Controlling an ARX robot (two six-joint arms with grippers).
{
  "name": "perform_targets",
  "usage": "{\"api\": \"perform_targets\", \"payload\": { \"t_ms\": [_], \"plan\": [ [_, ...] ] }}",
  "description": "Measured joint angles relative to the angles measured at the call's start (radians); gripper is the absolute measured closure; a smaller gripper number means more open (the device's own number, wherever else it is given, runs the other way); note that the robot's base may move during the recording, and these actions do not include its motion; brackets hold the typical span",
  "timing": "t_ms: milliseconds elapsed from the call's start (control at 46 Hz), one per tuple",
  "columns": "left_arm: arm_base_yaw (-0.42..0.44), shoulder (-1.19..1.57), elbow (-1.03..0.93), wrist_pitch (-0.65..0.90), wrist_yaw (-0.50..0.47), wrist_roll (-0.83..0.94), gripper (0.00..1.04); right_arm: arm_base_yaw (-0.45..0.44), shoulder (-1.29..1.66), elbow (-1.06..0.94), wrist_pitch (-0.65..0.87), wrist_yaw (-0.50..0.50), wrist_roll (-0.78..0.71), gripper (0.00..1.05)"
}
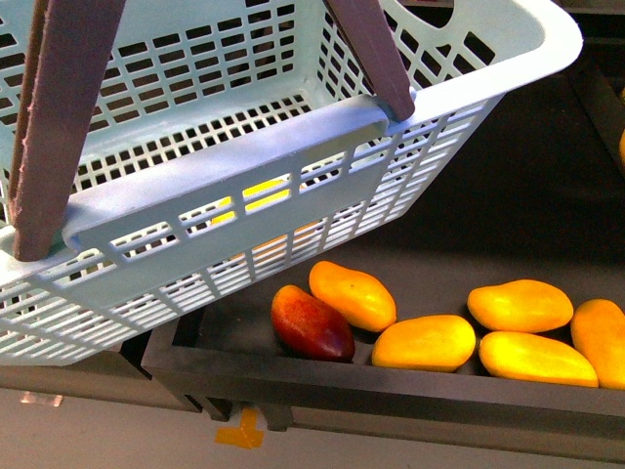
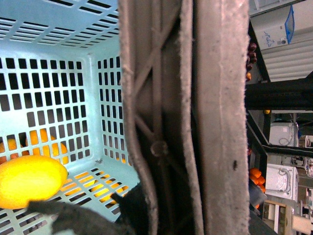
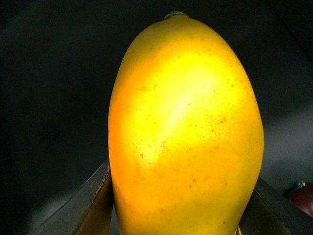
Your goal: Pick lemon and mango into basket
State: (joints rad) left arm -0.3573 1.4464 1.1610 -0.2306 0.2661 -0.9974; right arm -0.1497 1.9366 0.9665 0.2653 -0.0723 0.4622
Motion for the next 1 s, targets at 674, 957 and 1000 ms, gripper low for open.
{"api": "perform_targets", "payload": {
  "t_ms": [674,957,1000],
  "plan": [
    [0.0,0.0,0.0,0.0,0.0,0.0,0.91,0.482,-0.504,0.03,-0.131,0.066,0.002,0.47],
    [0.0,0.0,0.0,0.0,-0.001,0.0,0.91,0.644,-0.409,0.116,-0.164,0.107,0.008,0.47],
    [0.0,0.0,0.0,0.0,-0.001,0.0,0.91,0.657,-0.391,0.121,-0.177,0.107,0.014,0.46]
  ]
}}
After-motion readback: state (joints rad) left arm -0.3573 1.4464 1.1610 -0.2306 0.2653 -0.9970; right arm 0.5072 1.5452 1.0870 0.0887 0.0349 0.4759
